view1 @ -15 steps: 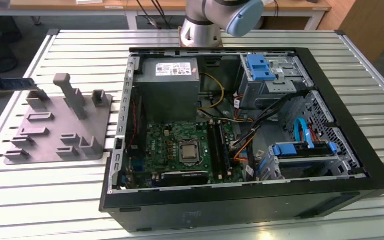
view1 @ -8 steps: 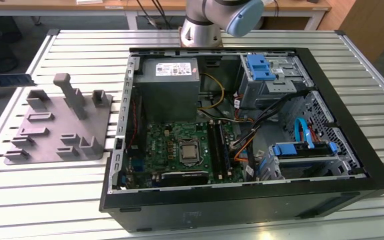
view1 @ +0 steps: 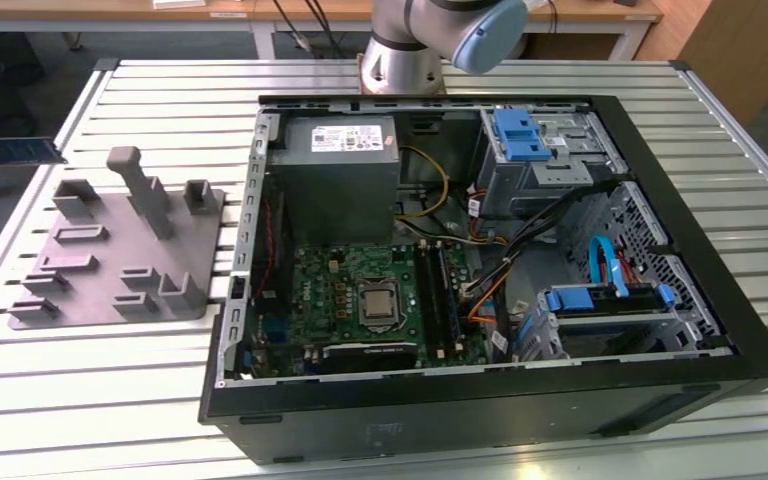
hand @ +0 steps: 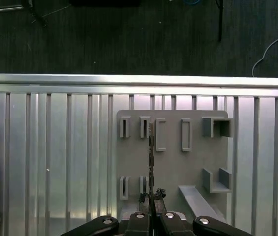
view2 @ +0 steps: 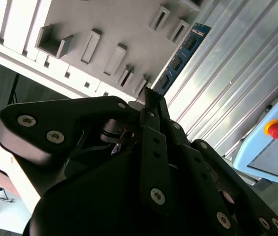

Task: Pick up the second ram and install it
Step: 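Pick up the second ram and move it above second insertion slot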

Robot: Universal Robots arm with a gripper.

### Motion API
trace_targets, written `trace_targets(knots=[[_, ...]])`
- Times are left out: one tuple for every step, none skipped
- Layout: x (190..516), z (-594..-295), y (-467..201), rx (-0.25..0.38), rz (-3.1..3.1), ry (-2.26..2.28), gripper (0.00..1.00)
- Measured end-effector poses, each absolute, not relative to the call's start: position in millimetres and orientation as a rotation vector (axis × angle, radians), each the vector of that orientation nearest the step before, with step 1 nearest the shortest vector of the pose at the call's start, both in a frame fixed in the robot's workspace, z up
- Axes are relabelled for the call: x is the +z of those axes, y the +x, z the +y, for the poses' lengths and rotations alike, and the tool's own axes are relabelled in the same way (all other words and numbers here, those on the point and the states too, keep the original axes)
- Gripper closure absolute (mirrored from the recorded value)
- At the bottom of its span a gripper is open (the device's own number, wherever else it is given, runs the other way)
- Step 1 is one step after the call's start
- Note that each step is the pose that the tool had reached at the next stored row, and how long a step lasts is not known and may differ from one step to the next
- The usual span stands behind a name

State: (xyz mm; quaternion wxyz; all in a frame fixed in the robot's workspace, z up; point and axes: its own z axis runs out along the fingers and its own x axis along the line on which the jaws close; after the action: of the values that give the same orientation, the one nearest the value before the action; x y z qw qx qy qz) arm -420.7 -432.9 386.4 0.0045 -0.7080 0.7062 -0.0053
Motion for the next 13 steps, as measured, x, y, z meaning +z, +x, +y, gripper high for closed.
trace_targets(knots=[[387.7, -432.9, -420.8, -0.017, 2.212, -2.218, 0.86], [389.2, -432.9, -420.8, -0.017, 2.212, -2.218, 0.86], [390.6, -432.9, -420.7, -0.017, 2.212, -2.218, 0.86], [392.1, -432.9, -420.7, -0.017, 2.212, -2.218, 0.86], [393.5, -432.9, -420.8, -0.017, 2.212, -2.218, 0.86], [394.7, -432.9, -420.8, -0.017, 2.212, -2.218, 0.86], [396.2, -432.9, -420.7, -0.017, 2.212, -2.218, 0.86], [397.5, -432.9, -420.8, -0.017, 2.212, -2.218, 0.86], [398.9, -432.9, -420.7, -0.017, 2.212, -2.218, 0.86], [400.2, -432.9, -420.8, -0.017, 2.212, -2.218, 0.86], [401.5, -432.9, -420.8, -0.017, 2.212, -2.218, 0.86], [402.7, -432.9, -420.8, -0.017, 2.212, -2.218, 0.86], [403.9, -432.9, -420.8, -0.017, 2.212, -2.218, 0.86]])
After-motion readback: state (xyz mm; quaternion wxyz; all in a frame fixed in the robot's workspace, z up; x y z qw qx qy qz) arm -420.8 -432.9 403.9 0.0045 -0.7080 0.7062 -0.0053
